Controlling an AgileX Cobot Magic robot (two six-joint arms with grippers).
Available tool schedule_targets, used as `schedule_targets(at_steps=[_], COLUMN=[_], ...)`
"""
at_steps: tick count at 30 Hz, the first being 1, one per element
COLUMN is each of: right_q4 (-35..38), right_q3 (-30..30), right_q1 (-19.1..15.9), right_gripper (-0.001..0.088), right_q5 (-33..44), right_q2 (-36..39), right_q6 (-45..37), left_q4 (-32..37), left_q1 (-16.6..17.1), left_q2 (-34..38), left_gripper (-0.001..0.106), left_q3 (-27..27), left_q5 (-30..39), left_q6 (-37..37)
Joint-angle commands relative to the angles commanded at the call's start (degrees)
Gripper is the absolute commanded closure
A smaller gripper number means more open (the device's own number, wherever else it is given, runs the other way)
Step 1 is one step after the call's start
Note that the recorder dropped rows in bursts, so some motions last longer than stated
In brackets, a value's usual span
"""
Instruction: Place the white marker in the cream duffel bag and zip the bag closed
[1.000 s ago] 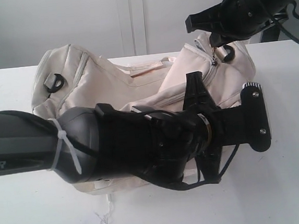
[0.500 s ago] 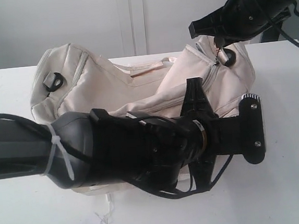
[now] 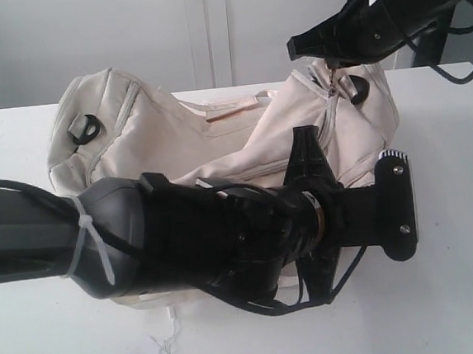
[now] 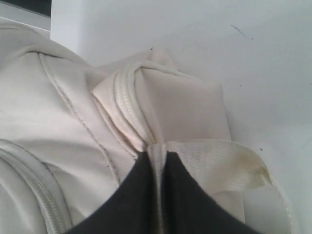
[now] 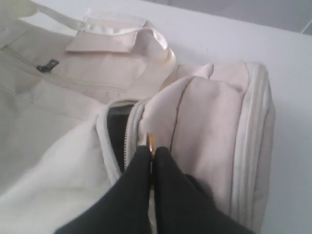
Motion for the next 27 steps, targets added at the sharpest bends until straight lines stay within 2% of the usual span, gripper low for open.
schedule_targets(at_steps=[7,13,27], right_q4=[0.0,2.1,22.2], right_q3=[0.0,0.0,0.0], right_q1=[0.0,0.0,0.1], right_gripper=[0.0868,0.0868,0.0868], right_q5=[-4.2,-3.0,11.8], right_q2=[1.6,1.4,1.3], right_q6=[-0.2,-0.2,-0.4], left_q4=[0.0,0.0,0.0], left_q1=[0.0,0.0,0.0], left_q2=[0.0,0.0,0.0], left_gripper=[0.105,0.105,0.105], left_q3=[0.0,0.0,0.0], left_q5=[-0.7,-0.6,-0.8], left_q6=[0.0,0.2,0.2])
